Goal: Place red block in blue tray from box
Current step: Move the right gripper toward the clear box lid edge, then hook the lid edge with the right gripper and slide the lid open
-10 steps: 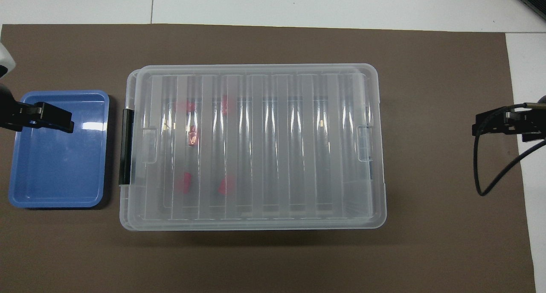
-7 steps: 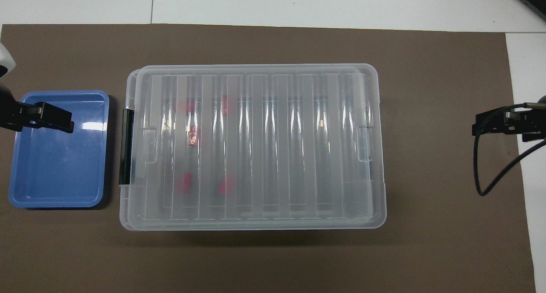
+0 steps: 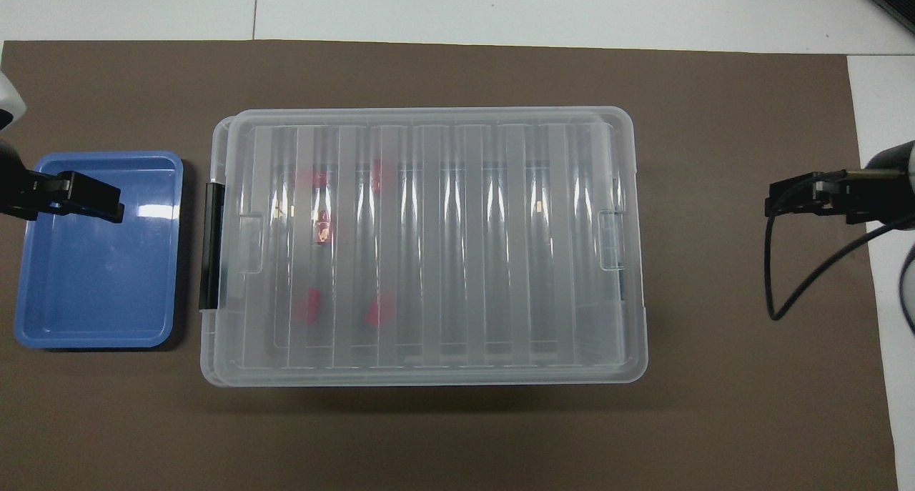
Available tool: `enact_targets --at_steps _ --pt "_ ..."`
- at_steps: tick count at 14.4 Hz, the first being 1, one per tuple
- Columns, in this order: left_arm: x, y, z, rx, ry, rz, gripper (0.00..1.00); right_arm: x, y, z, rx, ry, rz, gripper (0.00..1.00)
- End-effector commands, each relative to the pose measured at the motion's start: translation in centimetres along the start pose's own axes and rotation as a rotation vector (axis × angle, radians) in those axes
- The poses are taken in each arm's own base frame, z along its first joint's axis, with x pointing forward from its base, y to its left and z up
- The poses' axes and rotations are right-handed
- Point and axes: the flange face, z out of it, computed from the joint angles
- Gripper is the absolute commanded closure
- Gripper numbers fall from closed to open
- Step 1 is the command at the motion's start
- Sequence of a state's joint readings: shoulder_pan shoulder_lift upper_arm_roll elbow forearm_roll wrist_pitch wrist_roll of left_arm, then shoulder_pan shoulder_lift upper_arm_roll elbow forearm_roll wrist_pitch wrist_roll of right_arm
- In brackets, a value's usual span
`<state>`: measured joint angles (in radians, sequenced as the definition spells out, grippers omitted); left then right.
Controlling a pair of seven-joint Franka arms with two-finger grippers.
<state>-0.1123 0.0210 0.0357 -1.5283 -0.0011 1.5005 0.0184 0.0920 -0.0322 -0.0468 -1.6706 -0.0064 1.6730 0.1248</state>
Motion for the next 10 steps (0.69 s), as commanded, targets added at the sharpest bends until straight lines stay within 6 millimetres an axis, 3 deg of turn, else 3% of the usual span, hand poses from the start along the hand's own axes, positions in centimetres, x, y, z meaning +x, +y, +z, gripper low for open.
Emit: enact_targets --at_steps 1,5,10 --pt "-0.9 -0.2 -0.2 0.005 -0.003 0.003 0.00 -0.6 -3.6 3.1 0.019 0.020 -0.057 0.00" --pt "-0.9 -0.2 -0.2 0.005 -0.003 0.003 0.00 -1.0 -8.0 8.4 0.033 0.067 -0.108 0.00" --pt "-0.9 -0.2 -0.2 0.005 -0.003 0.003 0.00 -0.3 -10.7 12.6 0.060 0.067 -0.118 0.00"
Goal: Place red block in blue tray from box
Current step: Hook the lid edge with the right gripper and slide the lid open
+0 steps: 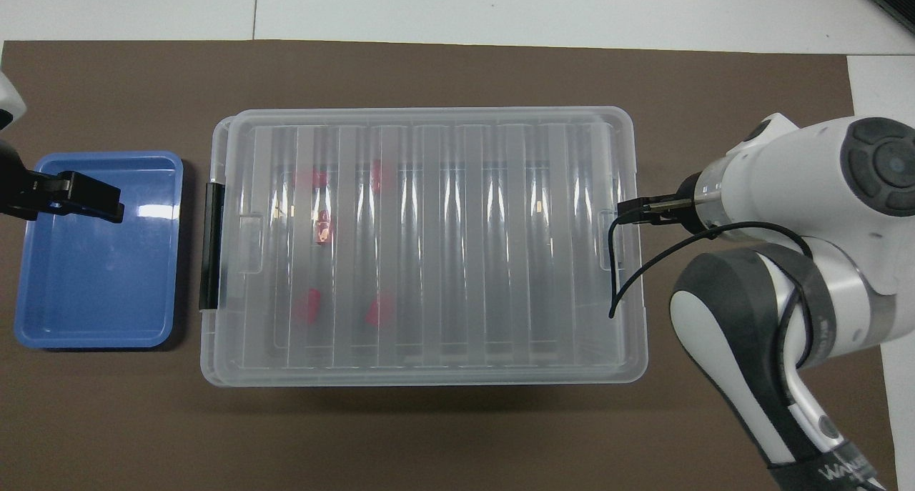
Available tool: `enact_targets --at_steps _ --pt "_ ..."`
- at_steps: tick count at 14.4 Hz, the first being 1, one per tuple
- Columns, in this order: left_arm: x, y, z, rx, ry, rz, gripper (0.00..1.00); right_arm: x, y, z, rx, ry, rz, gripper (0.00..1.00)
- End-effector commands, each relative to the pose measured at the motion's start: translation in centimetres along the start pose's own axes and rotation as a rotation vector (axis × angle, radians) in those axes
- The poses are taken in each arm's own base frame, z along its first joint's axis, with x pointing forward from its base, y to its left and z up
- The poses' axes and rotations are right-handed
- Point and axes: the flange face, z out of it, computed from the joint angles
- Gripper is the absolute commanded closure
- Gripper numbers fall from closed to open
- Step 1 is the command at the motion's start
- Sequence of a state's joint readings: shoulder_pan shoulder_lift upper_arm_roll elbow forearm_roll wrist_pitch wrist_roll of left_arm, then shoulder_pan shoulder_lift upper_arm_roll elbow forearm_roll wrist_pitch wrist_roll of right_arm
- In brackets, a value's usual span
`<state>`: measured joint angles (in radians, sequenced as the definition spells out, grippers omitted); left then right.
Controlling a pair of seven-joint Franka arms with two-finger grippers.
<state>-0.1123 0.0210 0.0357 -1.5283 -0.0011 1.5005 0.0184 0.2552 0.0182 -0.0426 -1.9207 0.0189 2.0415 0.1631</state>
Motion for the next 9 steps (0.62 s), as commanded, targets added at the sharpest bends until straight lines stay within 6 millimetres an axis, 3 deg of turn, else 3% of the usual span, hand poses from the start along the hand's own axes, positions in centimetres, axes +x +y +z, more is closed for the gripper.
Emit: enact_targets --at_steps 1,4,9 --pt "-0.9 -0.2 -0.2 0.005 -0.003 0.003 0.00 -0.3 -0.8 2.0 0.015 -0.009 -0.004 0.00" --pt "-0.9 -0.2 -0.2 0.005 -0.003 0.003 0.00 -0.4 -0.6 3.0 0.012 -0.014 -0.030 0.00" --pt "-1.0 -0.2 -0.1 0.004 -0.010 0.003 0.00 -0.3 1.4 3.2 -0.013 -0.024 -0.037 0.00"
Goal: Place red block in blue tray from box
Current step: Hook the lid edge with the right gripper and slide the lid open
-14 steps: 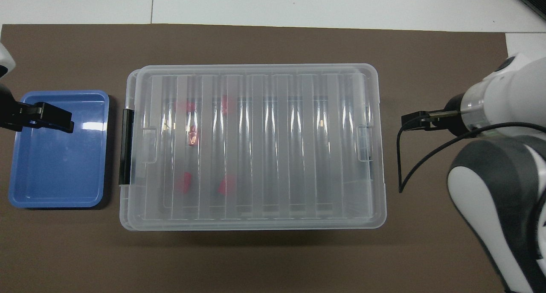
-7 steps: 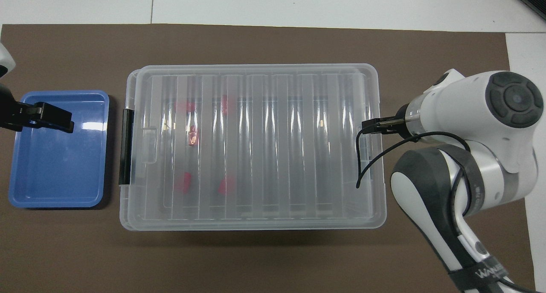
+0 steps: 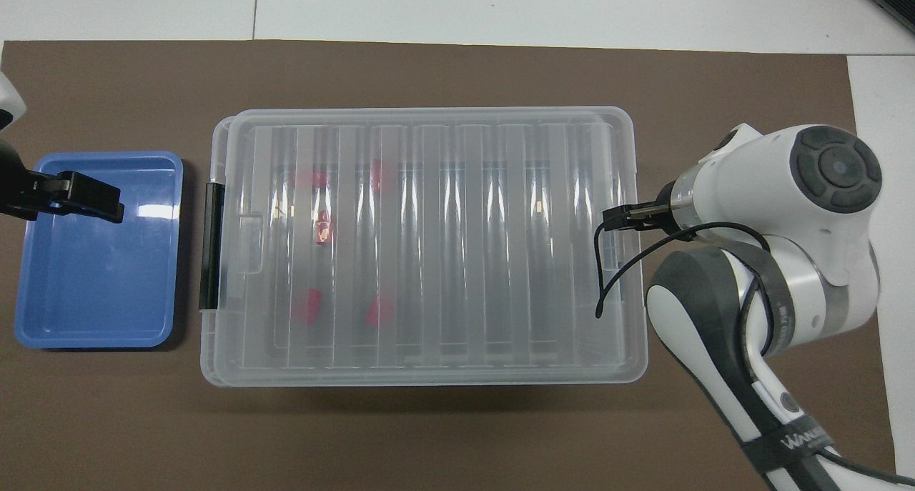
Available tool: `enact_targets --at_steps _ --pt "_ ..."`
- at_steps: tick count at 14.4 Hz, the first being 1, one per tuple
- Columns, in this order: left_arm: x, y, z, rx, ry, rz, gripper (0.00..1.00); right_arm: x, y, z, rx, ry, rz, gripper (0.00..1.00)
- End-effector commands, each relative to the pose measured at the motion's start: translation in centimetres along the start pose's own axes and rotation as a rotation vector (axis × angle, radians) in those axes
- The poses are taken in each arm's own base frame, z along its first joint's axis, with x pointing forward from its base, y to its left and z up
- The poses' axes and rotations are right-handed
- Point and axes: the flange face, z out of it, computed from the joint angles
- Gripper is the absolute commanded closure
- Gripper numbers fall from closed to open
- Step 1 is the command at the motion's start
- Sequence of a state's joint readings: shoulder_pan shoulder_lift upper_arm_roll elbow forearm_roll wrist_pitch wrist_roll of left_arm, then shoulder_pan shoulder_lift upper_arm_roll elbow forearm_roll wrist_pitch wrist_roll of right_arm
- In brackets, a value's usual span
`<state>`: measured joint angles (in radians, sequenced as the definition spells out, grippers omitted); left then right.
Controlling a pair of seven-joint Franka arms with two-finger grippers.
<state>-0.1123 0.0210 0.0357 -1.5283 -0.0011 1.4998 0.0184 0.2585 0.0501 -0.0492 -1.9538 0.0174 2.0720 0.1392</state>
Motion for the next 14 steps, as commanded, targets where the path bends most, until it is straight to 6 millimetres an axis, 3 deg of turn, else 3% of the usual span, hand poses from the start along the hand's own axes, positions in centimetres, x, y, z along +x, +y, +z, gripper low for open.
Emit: enact_targets --at_steps 1,4,9,14 --pt "-0.9 -0.2 -0.2 0.004 -0.004 0.003 0.00 -0.1 2.1 0.2 -0.011 0.007 -0.020 0.00" --pt "-0.9 -0.2 -0.1 0.004 -0.007 0.003 0.00 0.0 4.3 0.1 -0.034 0.001 -0.026 0.00" --pt "-0.9 -0.2 -0.2 0.005 -0.003 0.007 0.00 0.1 6.4 0.1 -0.080 -0.008 -0.021 0.00" --pt "-1.1 1.4 -0.6 0.006 0.006 0.027 0.00 0.0 8.3 -0.1 -0.095 -0.025 0.008 0.00"
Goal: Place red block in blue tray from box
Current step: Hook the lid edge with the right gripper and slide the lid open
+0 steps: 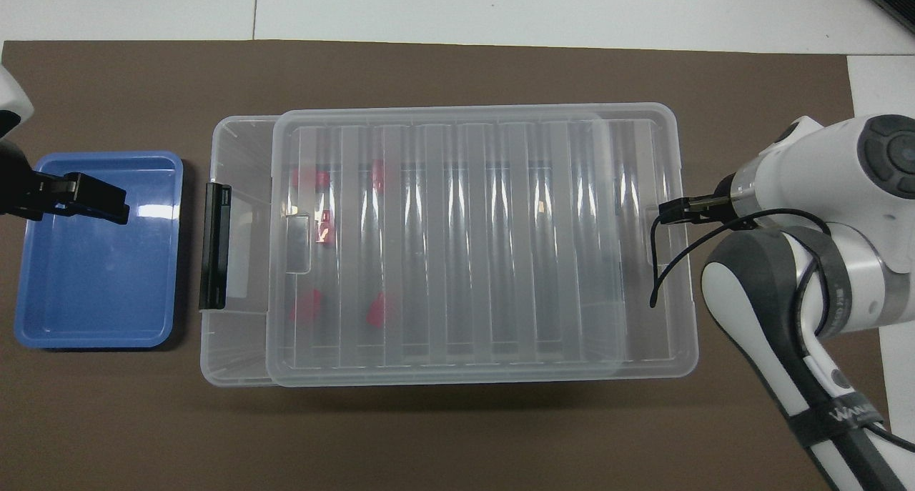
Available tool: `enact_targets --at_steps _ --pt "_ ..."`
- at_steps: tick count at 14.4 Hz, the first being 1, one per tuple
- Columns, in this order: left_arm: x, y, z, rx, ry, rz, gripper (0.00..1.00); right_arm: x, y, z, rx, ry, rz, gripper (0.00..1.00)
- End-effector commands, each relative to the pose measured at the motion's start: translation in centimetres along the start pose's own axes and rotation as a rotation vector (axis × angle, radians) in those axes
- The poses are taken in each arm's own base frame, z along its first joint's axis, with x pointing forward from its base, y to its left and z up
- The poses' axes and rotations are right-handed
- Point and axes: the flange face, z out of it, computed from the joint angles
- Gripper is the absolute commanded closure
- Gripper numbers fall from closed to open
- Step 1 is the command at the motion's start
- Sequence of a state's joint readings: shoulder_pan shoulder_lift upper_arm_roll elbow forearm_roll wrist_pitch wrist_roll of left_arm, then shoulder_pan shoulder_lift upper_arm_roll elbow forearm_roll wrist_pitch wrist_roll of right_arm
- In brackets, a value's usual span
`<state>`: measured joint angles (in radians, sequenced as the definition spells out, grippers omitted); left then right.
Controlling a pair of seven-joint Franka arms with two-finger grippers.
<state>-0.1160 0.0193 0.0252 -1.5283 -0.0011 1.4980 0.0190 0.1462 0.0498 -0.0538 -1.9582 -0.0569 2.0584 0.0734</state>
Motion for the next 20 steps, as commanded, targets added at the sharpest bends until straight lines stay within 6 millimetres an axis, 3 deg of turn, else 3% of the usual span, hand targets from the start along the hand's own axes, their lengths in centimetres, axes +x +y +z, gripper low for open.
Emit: enact_targets --at_steps 1,6,10,13,17,20 --pt "-1.2 0.7 -0.5 0.006 0.001 0.020 0.00 -0.5 1.4 -0.3 -0.022 -0.015 -0.006 0.00" --pt "-2.4 1.5 1.2 -0.002 -0.032 0.006 0.00 -0.9 3.4 -0.5 -0.025 -0.042 0.017 0.00" --pt "-2.2 6.6 3.3 -0.029 0.094 -0.301 0.00 -1.2 4.8 -0.6 -0.029 -0.057 0.038 0.00" --pt "-2.8 8.2 4.8 -0.047 0.141 -0.327 0.00 -1.4 6.2 -0.8 -0.035 -0.056 0.055 0.00" --pt "-3.2 8.8 7.6 -0.062 0.177 -0.342 0.00 -1.6 7.8 -0.6 -0.042 -0.069 0.067 0.00" --pt "-3.1 11.2 11.6 -0.076 0.203 -0.330 0.00 -1.8 8.7 -0.5 -0.048 -0.076 0.082 0.00"
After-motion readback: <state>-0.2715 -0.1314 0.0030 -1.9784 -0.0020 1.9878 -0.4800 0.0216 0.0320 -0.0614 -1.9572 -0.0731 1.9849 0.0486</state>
